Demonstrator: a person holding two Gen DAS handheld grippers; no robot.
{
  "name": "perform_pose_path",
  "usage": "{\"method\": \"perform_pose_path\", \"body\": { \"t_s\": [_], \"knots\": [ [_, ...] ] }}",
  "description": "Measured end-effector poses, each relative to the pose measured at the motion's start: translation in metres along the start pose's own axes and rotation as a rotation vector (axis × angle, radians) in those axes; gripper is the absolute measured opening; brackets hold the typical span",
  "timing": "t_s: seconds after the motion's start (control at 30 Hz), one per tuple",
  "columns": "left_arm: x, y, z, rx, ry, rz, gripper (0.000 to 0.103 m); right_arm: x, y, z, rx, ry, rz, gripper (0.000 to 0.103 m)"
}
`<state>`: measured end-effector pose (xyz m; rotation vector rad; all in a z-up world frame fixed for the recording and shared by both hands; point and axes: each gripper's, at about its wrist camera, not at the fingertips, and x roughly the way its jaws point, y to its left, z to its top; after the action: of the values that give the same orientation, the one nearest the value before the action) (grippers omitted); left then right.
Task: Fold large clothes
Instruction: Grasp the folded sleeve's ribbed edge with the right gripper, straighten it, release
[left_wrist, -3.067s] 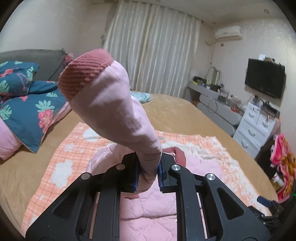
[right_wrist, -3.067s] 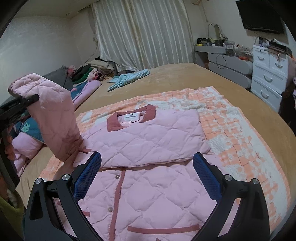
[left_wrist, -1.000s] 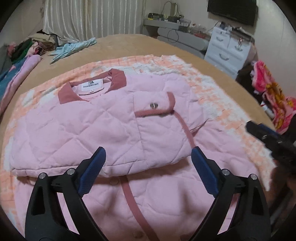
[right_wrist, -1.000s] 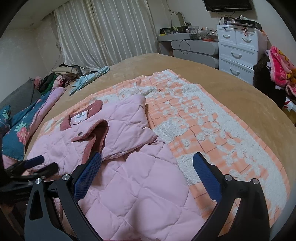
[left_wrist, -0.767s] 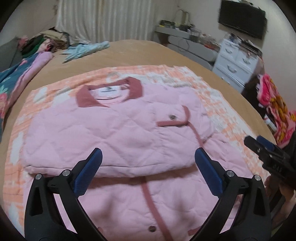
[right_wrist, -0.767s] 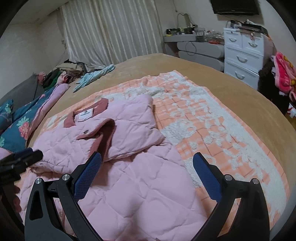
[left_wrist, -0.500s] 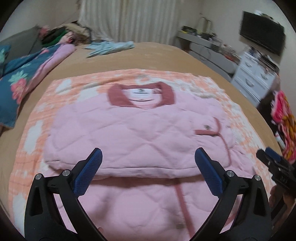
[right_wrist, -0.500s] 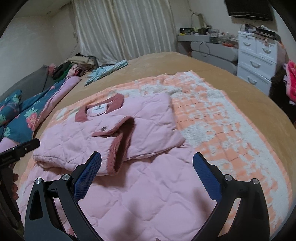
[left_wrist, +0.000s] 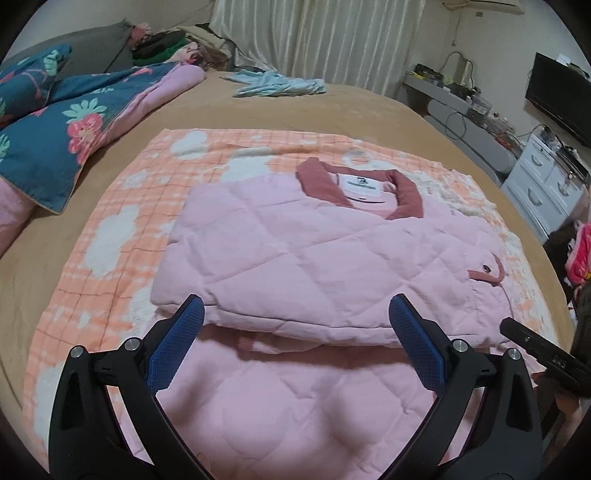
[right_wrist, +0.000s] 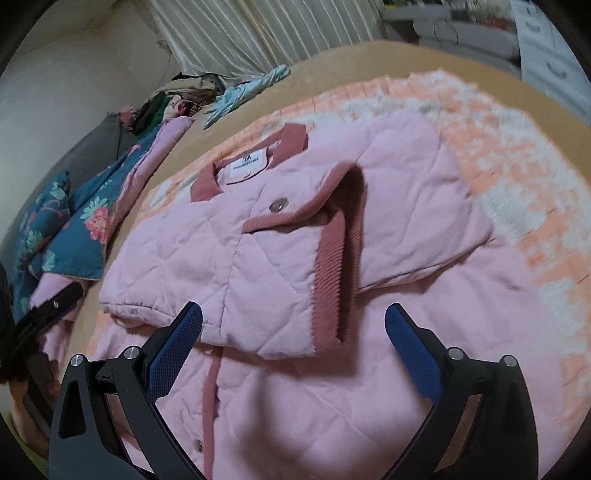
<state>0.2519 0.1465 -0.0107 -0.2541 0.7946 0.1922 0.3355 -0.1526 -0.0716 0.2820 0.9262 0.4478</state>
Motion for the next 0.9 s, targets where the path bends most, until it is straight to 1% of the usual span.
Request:
{"method": "perform_pose_path", "body": {
  "t_s": [0.03,0.07,0.13,0.17,0.2,0.23,0.3,0.37,0.43,0.5,0.57,0.63,0.7,0.8,0.9],
  "knots": [
    [0.0,0.002,0.0,-0.002,0.001,0.006,0.094,0.006,-0.002,0.0,0.014,0.01,0.008,0.083],
    [0.001,0.004,-0.001,-0.004,0.003,0.014,0.094,0.01,-0.004,0.0,0.022,0.022,0.007,0.076],
    [0.003,0.009,-0.001,-0.016,0.008,0.013,0.094,0.016,-0.006,-0.002,0.032,0.033,0.033,0.051],
    [0.003,0.012,-0.002,-0.025,0.008,0.009,0.094,0.014,-0.005,-0.002,0.025,0.025,0.034,0.044],
    [0.004,0.014,-0.002,-0.033,0.01,0.008,0.094,0.009,0.0,-0.001,-0.002,0.004,0.047,0.031],
    [0.004,0.016,-0.002,-0.035,0.01,0.009,0.094,0.002,0.007,0.002,-0.035,-0.022,0.059,0.025],
    [0.005,0.018,-0.001,-0.044,0.009,0.014,0.094,-0.013,0.021,0.009,-0.111,-0.08,0.057,0.023],
    [0.005,0.022,0.0,-0.054,0.008,0.014,0.094,-0.036,0.043,0.022,-0.236,-0.17,0.063,0.022],
    [0.004,0.023,0.001,-0.051,0.01,0.018,0.094,-0.05,0.055,0.036,-0.323,-0.229,0.068,0.022],
    [0.004,0.023,0.003,-0.047,0.007,0.028,0.094,-0.057,0.061,0.049,-0.389,-0.273,0.059,0.022],
    [0.004,0.023,0.006,-0.046,0.003,0.036,0.094,-0.054,0.061,0.059,-0.428,-0.293,0.039,0.022],
    [0.007,0.022,0.01,-0.045,0.0,0.036,0.094,-0.046,0.052,0.065,-0.428,-0.286,0.028,0.022],
    [0.012,0.017,0.015,-0.036,0.002,0.044,0.094,-0.031,0.037,0.07,-0.377,-0.251,0.024,0.022],
    [0.022,0.007,0.024,-0.026,0.005,0.042,0.094,-0.01,0.014,0.071,-0.319,-0.197,-0.015,0.022],
    [0.034,-0.004,0.029,-0.017,0.022,0.03,0.094,0.001,0.005,0.069,-0.276,-0.17,-0.019,0.022]
  ]
}}
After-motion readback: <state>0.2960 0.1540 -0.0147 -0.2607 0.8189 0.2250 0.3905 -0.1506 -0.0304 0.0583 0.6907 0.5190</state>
